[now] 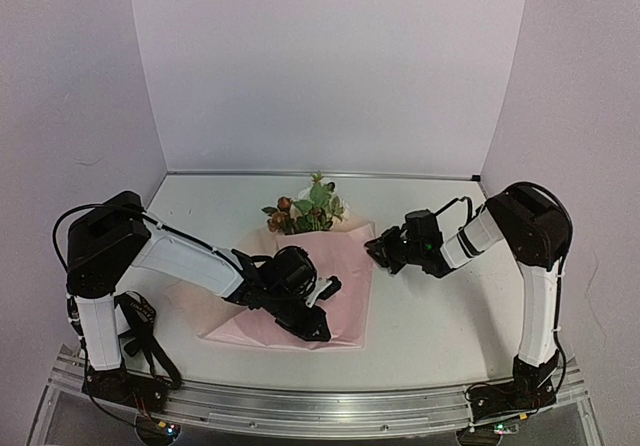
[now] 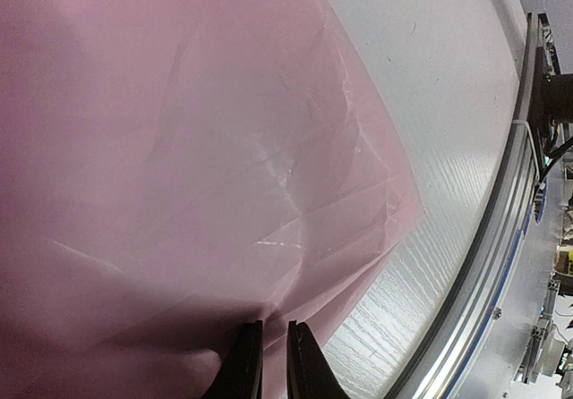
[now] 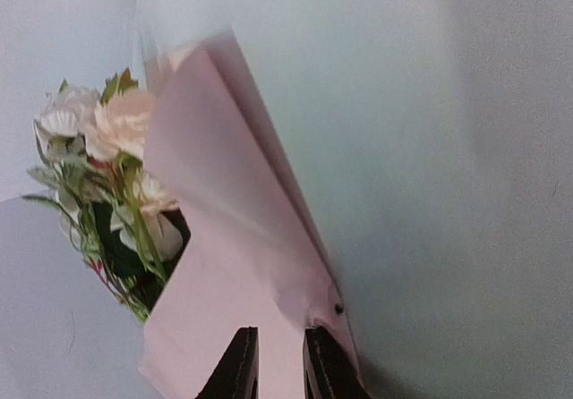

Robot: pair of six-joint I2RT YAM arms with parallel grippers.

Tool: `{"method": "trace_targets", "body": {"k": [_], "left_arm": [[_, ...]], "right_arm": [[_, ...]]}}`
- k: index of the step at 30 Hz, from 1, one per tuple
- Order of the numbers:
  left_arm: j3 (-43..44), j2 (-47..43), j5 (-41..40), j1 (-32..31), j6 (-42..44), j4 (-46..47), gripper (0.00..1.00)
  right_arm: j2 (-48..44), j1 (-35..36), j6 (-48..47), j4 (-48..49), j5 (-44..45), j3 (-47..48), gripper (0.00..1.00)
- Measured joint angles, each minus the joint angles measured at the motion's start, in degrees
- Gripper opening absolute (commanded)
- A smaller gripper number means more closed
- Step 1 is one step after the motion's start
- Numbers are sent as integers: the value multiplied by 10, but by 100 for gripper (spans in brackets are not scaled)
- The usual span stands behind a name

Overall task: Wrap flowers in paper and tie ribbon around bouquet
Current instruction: Press the fold line on the 2/3-folded wrapping paper.

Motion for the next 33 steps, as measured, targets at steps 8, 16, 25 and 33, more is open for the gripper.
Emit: {"method": "trace_targets", "body": {"k": [8,16,25,33], "left_arm": [[0,0,0,0,0,0,16],[7,-10,-15,0,-1,-29,23],[14,-91,-71,18,-42,-80,32],[-51,-256,-125,49,-146,-111,35]], "right_arm": [[40,-63,-12,-118,-18,122,18],[42,-89,-70,-246,-59,227,19],[-179,-40,-190,-398,-72,110,22],[-279,149,-272,-447,-70,33,16]]}}
